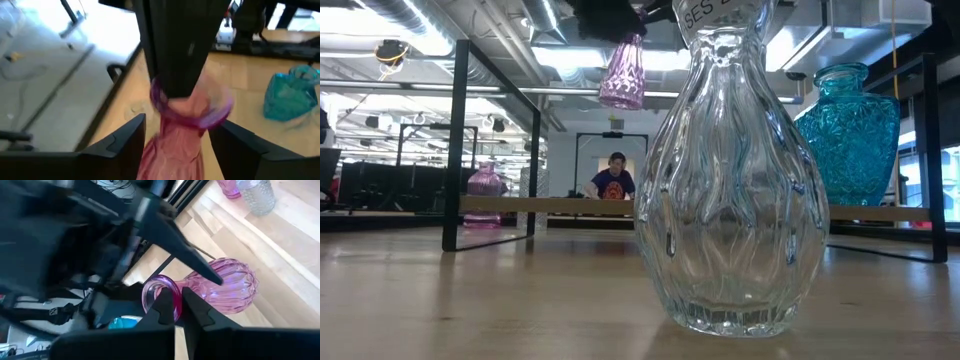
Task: Sort vases onto shelf
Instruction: Put the violet vase on the shelf
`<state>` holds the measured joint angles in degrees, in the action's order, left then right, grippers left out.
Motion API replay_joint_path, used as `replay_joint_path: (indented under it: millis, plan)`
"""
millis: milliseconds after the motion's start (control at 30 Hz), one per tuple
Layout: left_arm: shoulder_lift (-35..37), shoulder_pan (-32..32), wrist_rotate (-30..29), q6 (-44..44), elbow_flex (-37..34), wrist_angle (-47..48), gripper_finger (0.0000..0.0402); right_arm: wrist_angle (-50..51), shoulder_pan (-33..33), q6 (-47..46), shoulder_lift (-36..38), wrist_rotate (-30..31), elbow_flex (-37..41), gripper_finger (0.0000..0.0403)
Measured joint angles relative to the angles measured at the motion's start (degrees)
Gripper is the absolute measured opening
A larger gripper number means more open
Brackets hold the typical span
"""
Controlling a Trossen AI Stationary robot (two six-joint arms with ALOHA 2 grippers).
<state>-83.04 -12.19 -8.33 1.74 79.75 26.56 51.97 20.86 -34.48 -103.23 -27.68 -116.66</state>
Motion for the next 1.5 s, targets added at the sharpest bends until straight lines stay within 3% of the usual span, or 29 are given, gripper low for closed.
replay_joint_path:
  millis: [100,233,500,700,833,900,1067,1167,1400,1500]
  plan:
    - [-0.57,-0.04,0.36,-1.24,0.02,-0.82,0.018,0.03,0.0,0.02,0.01,-0.46,0.0,0.0]
    - [-0.57,0.01,0.37,-1.42,0.02,-0.74,0.0119,0.05,-0.43,0.17,0.01,-0.59,0.02,0.0]
    - [0.87,1.16,0.63,-8.18,0.04,1.17,0.0118,0.17,-0.95,3.01,0.51,-1.56,0.09,0.0011]
    - [3.83,5.25,2.6,-11.72,-2.0,3.92,0.0118,4.58,-1.03,8.81,7.01,-0.3,-0.04,0.0039]
    - [6.52,9.76,2.47,-14.86,-9.62,-3.84,0.0118,9.23,-1.02,11.92,11.16,8.26,0.03,0.0049]
    - [7.62,11.93,1.91,-16.49,-14.97,-13.7,0.0118,10.49,-0.84,12.52,13.28,11.5,0.04,0.0051]
    - [8.49,15.15,-2.28,-20.99,-28.73,-41.23,0.0118,13.93,1.1,13.02,17.47,14.09,0.0,0.0051]
    - [7.43,16.05,-4.64,-22.31,-33.73,-51.25,0.0118,16.72,2.35,13.94,19.03,14.61,0.04,0.0051]
    - [6.37,20.87,-14.75,-19.61,-34.75,-52.67,0.0118,22.69,5.87,18.2,21.38,14.65,0.04,0.005]
    - [6.4,24.76,-22.64,-21.05,-33.87,-52.76,0.0118,23.57,7.1,19.56,21.41,14.54,0.04,0.005]
